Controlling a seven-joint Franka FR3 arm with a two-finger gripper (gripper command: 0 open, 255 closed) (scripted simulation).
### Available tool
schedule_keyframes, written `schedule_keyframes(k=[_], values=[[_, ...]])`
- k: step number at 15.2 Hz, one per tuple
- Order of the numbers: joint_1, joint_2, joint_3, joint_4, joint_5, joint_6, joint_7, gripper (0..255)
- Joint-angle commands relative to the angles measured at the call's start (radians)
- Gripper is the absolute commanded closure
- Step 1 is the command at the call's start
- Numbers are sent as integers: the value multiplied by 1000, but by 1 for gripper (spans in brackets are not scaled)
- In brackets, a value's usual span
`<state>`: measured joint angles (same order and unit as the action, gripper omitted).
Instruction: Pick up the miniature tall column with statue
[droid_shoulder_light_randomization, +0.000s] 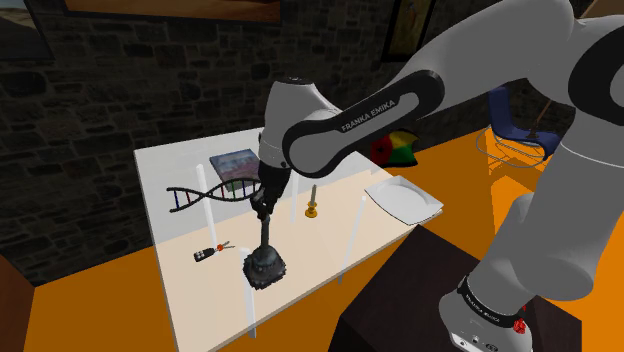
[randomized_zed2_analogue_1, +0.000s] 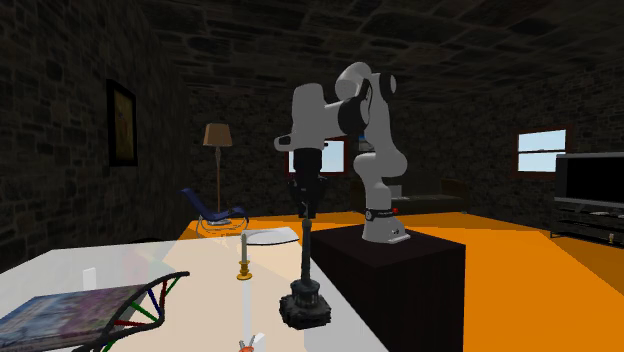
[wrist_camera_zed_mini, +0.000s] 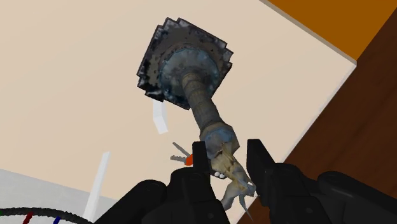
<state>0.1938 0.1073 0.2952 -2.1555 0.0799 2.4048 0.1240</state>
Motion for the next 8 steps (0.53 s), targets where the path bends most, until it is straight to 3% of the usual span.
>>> schedule_keyframes(k=[1, 8], values=[[-1, -8, 0, 5, 2, -13, -1, 255], [-4, -56, 0, 49, 14, -103, -3, 255]])
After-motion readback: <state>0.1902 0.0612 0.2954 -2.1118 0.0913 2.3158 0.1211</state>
